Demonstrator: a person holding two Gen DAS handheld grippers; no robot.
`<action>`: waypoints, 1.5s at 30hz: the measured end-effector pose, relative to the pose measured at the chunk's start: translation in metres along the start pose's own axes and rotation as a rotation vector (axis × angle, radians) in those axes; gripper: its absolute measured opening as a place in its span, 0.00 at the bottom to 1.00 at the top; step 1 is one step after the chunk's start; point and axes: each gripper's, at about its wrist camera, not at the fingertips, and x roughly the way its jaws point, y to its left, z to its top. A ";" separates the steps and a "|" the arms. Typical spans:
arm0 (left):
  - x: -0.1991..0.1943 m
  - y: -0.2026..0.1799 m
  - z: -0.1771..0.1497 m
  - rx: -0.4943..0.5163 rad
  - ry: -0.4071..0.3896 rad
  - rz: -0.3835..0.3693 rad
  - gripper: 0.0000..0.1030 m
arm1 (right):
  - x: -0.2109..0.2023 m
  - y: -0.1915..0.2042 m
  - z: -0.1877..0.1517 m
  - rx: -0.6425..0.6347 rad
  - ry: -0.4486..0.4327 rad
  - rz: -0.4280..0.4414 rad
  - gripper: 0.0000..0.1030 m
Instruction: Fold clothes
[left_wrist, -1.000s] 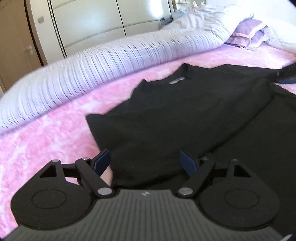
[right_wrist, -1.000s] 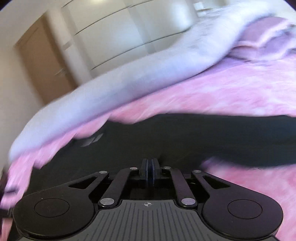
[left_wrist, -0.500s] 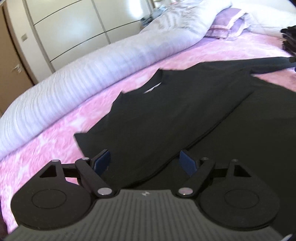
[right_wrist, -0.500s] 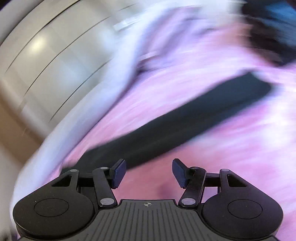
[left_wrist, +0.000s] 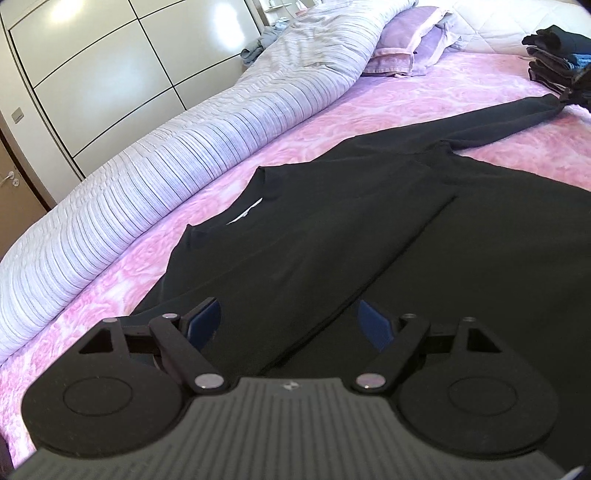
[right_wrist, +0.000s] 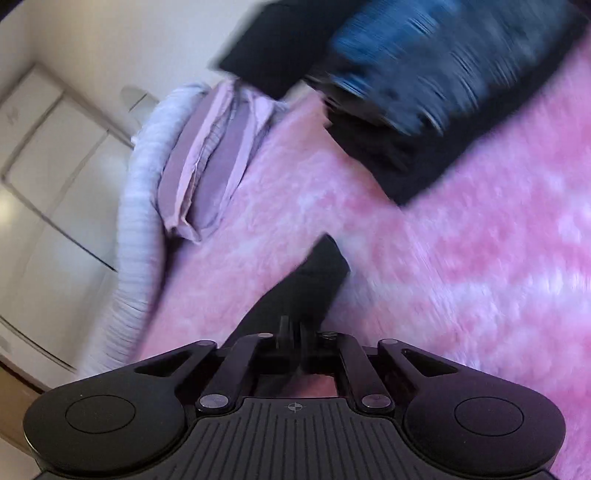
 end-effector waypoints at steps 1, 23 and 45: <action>-0.003 0.001 -0.002 -0.006 -0.003 0.005 0.77 | -0.002 0.014 -0.005 -0.062 -0.013 -0.004 0.02; -0.094 0.107 -0.128 -0.230 0.036 0.105 0.77 | -0.048 0.373 -0.467 -1.299 0.508 0.889 0.02; 0.060 0.143 -0.081 -0.399 0.166 -0.218 0.55 | -0.037 0.262 -0.327 -1.598 0.084 0.258 0.55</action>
